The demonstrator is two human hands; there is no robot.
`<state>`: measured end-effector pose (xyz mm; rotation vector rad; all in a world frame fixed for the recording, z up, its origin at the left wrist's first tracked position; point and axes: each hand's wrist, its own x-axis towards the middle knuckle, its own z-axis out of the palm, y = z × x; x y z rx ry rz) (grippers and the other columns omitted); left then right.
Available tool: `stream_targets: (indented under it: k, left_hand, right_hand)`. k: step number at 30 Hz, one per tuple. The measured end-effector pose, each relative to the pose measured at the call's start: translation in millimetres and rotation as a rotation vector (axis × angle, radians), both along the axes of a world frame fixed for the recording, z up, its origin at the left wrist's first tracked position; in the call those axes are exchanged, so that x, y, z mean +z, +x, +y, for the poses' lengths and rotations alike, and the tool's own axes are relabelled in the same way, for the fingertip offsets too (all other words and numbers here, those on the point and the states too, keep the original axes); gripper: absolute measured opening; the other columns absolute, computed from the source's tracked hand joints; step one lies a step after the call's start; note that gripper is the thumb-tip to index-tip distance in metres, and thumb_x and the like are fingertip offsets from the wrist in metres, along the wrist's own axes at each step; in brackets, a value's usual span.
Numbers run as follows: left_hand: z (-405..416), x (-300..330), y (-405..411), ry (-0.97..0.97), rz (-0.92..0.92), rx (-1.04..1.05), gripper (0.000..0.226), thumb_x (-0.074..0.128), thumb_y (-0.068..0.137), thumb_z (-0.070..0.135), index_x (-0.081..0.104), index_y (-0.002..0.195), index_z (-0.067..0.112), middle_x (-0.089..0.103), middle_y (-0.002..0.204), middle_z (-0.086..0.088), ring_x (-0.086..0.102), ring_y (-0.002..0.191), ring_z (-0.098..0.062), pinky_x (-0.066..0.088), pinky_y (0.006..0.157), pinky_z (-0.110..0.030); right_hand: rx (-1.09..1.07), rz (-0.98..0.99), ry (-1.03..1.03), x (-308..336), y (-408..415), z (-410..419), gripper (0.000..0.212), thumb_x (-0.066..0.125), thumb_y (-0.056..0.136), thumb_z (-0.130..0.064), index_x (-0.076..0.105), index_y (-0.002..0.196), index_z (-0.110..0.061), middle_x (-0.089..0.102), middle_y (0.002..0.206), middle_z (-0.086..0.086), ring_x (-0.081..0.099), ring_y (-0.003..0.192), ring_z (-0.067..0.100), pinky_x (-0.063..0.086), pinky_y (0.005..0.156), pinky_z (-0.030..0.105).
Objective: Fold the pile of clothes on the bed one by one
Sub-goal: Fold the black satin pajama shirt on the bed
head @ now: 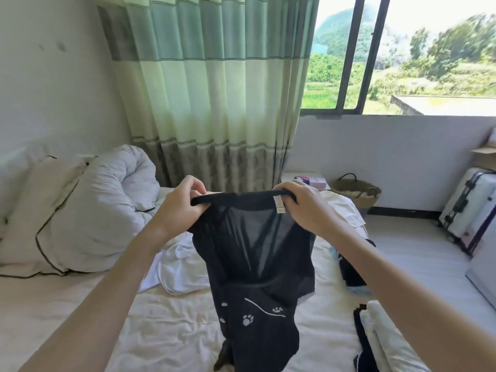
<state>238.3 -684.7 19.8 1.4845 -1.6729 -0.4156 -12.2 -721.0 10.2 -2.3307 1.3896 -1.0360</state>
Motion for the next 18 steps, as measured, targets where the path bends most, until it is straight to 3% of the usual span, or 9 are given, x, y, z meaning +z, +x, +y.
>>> stream_targets:
  k: [2,4,6,8,12,15,18]
  left_hand:
    - [0,2,1,0.082,-0.05,-0.111,0.019,0.061,0.089,0.012,0.05,0.092,0.027,0.063,0.083,0.0,0.06,0.071,-0.013,0.048,0.05,-0.017]
    - [1,-1,1,0.104,-0.189,-0.166,0.016,0.064,0.088,0.016,0.059,0.096,0.028,0.066,0.087,0.001,0.061,0.08,-0.011,0.046,0.065,-0.017]
    - [-2,-5,4,0.078,-0.31,-0.125,0.011,0.065,0.087,0.022,0.067,0.098,0.021,0.068,0.094,0.004,0.061,0.09,-0.011,0.043,0.075,-0.018]
    - [-2,-7,7,0.043,-0.368,-0.014,0.013,0.063,0.088,0.03,0.068,0.095,0.021,0.068,0.091,0.005,0.061,0.089,-0.013,0.044,0.073,-0.021]
    - [-3,-7,5,-0.021,-0.291,0.075,0.009,0.061,0.089,0.028,0.065,0.088,0.02,0.066,0.078,0.005,0.06,0.073,-0.016,0.05,0.07,-0.033]
    - [-5,-6,3,-0.039,-0.226,0.095,0.005,0.062,0.088,0.019,0.06,0.084,0.02,0.062,0.08,0.004,0.056,0.07,-0.012,0.043,0.061,-0.018]
    - [-8,-5,5,-0.011,-0.113,0.08,0.012,0.061,0.089,0.018,0.054,0.081,0.024,0.058,0.083,0.005,0.054,0.072,-0.009,0.038,0.058,-0.012]
  right_hand:
    - [0.001,0.017,-0.004,5,5,-2,0.024,0.045,0.097,-0.012,0.064,0.112,-0.015,0.052,0.103,-0.007,0.045,0.099,0.009,0.03,0.08,0.016]
    - [-0.002,0.065,0.012,6,7,-3,0.025,0.046,0.097,-0.012,0.065,0.113,-0.014,0.055,0.107,-0.003,0.046,0.103,0.012,0.029,0.079,0.016]
    - [-0.009,0.132,0.041,6,5,-6,0.024,0.048,0.096,-0.01,0.065,0.113,-0.011,0.058,0.111,0.004,0.049,0.106,0.019,0.033,0.085,0.02]
    - [-0.028,0.194,0.057,5,2,-8,0.024,0.049,0.095,-0.008,0.066,0.113,-0.008,0.059,0.112,0.009,0.05,0.107,0.024,0.035,0.088,0.023]
    - [-0.085,0.282,0.078,1,1,-9,0.023,0.048,0.095,-0.009,0.065,0.11,-0.01,0.062,0.103,0.009,0.055,0.094,0.025,0.036,0.071,0.026]
    - [-0.124,0.242,0.126,1,4,-11,0.019,0.047,0.092,-0.006,0.062,0.103,-0.012,0.062,0.095,0.007,0.052,0.085,0.023,0.039,0.067,0.03]
    - [-0.102,0.086,0.223,4,6,-13,0.016,0.051,0.092,-0.007,0.062,0.103,-0.011,0.058,0.09,0.001,0.05,0.085,0.017,0.034,0.069,0.024]
